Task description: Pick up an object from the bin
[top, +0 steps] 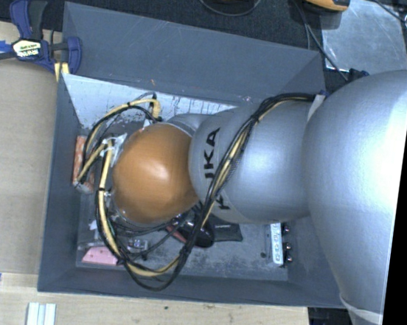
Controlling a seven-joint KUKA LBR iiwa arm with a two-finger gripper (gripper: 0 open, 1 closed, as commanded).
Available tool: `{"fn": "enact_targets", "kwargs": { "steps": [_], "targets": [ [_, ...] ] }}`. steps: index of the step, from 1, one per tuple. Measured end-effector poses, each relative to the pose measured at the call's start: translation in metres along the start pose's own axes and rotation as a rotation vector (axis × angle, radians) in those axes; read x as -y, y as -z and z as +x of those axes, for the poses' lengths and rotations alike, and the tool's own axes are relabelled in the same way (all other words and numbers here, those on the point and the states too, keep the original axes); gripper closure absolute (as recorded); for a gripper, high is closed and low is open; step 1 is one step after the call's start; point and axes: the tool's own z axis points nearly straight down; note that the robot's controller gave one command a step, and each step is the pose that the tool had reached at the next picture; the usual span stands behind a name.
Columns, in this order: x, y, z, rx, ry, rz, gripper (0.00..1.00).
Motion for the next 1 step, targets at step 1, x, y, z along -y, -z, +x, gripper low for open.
{"fn": "enact_targets", "kwargs": {
  "steps": [1],
  "targets": [
    [-0.0001, 0.0, 0.0, 0.0, 0.0, 0.0, 1.0]
  ]
}}
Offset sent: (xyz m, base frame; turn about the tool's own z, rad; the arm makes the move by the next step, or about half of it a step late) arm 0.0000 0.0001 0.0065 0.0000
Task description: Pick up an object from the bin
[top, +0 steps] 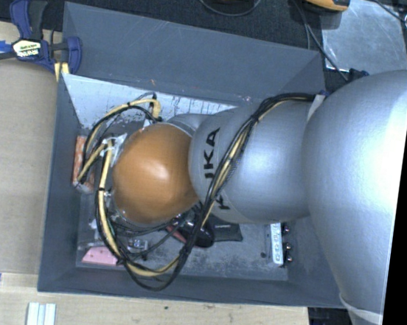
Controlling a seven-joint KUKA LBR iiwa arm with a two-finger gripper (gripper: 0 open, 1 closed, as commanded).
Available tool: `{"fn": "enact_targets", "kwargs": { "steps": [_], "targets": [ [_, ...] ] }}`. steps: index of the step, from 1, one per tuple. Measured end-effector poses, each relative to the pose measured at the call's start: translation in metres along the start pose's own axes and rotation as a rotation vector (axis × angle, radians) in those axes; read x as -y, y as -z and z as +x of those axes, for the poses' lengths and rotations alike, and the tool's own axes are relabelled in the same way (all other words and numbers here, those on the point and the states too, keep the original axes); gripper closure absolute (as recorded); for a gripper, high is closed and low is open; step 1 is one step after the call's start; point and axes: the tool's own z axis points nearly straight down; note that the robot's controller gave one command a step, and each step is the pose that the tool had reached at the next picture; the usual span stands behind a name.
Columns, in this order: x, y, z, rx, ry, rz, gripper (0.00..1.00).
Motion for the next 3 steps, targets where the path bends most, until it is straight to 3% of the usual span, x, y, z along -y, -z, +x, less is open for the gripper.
{"fn": "enact_targets", "kwargs": {
  "steps": [3],
  "targets": [
    [-0.002, 0.029, 0.001, -0.002, -0.002, -0.006, 1.0]
  ]
}}
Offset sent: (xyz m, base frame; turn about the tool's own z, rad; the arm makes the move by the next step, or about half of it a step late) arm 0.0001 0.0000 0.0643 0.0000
